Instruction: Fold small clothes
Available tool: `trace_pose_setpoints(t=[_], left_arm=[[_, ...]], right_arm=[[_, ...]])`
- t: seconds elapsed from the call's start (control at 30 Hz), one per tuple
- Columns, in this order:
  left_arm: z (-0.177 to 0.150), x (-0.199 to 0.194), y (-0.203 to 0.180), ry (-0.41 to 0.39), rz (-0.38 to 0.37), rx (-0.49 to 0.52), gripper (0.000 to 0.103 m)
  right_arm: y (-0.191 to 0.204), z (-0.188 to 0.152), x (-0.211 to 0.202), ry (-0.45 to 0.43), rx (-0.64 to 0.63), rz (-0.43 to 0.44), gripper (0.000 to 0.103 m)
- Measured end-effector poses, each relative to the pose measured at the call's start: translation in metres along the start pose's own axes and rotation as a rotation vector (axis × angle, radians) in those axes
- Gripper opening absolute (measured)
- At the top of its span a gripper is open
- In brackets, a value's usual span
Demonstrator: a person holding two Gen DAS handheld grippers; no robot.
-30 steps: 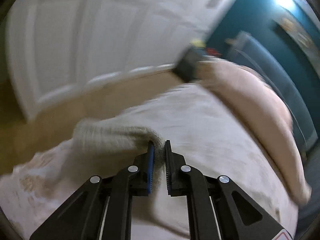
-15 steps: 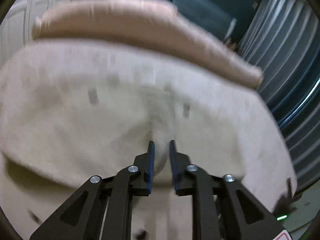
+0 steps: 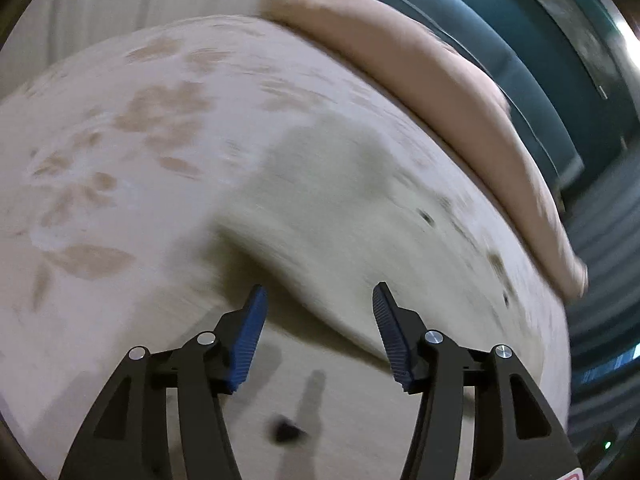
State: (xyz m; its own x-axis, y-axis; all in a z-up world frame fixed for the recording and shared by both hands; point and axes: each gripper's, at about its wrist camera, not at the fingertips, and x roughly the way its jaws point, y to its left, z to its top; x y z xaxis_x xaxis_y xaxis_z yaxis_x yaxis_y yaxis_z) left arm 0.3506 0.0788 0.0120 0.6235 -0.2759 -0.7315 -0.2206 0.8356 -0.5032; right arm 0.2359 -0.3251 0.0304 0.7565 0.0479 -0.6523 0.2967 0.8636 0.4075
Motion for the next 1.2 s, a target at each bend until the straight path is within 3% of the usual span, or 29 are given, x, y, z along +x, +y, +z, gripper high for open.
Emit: trace_pose_setpoints(t=[0.1,0.17,0.2,0.27,0.3,0.33,0.37,0.43,0.53,0.57,0.6,0.63,0.67,0.7,0.83,0.9,0.97,1.07,1.2], left_arm=[[0.013,0.003,0.023,0.002,-0.029,-0.088,0.052],[0.016,0.008,0.030,0.007,-0.049,-0.131,0.052],[0.017,0.010,0.032,0.006,-0.063,-0.158,0.051],[0.021,0.012,0.040,0.007,-0.074,-0.183,0.044],[0.025,0.014,0.041,0.009,-0.070,-0.183,0.028],[0.026,0.014,0.039,0.008,-0.080,-0.180,0.018],[0.028,0.014,0.036,0.000,-0.104,-0.176,0.009],[0.033,0.002,0.023,-0.061,-0.122,-0.120,0.008],[0.031,-0.002,0.007,-0.095,-0.083,-0.015,0.008],[0.028,0.004,0.005,-0.079,-0.065,0.005,0.008],[0.023,0.015,0.004,-0.046,-0.046,0.018,0.008],[0.019,0.022,0.006,-0.028,-0.035,0.023,0.008],[0.012,0.033,0.006,-0.006,-0.002,0.039,0.007],[0.008,0.041,0.007,0.005,0.022,0.051,0.007],[-0.009,0.046,0.007,-0.056,0.052,0.115,0.008],[-0.010,0.047,0.010,-0.065,0.051,0.112,0.012],[-0.012,0.047,0.012,-0.077,0.047,0.115,0.012],[-0.016,0.047,0.009,-0.097,0.059,0.137,0.012],[-0.020,0.044,0.010,-0.116,0.048,0.137,0.013]], right_arm=[[0.009,0.019,0.027,0.047,0.051,0.013,0.073],[0.021,0.025,0.048,0.089,0.035,-0.040,0.072],[0.032,0.025,0.063,0.132,0.011,-0.066,0.066],[0.053,0.024,0.088,0.204,-0.053,-0.086,0.046],[0.066,0.025,0.093,0.208,-0.108,-0.118,0.023],[0.075,0.027,0.092,0.195,-0.141,-0.118,0.009],[0.086,0.034,0.083,0.151,-0.164,-0.090,0.009],[0.106,0.059,0.041,-0.012,-0.161,0.033,0.008],[0.095,0.081,0.005,-0.156,-0.109,0.096,0.008],[0.086,0.082,0.009,-0.156,-0.112,0.064,0.008],[0.070,0.081,0.030,-0.100,-0.115,-0.001,0.008],[0.054,0.075,0.056,-0.013,-0.105,-0.046,0.008],[0.031,0.063,0.094,0.133,-0.083,-0.127,0.008],[0.020,0.055,0.109,0.186,-0.066,-0.166,0.008],[0.016,0.059,0.081,0.052,0.026,-0.031,0.008],[0.016,0.054,0.076,0.018,-0.009,-0.053,0.009],[0.003,0.041,0.105,0.125,-0.015,-0.110,0.009],[0.005,0.041,0.098,0.099,0.000,-0.091,0.013],[0.034,0.051,0.058,-0.024,0.012,-0.070,0.015]])
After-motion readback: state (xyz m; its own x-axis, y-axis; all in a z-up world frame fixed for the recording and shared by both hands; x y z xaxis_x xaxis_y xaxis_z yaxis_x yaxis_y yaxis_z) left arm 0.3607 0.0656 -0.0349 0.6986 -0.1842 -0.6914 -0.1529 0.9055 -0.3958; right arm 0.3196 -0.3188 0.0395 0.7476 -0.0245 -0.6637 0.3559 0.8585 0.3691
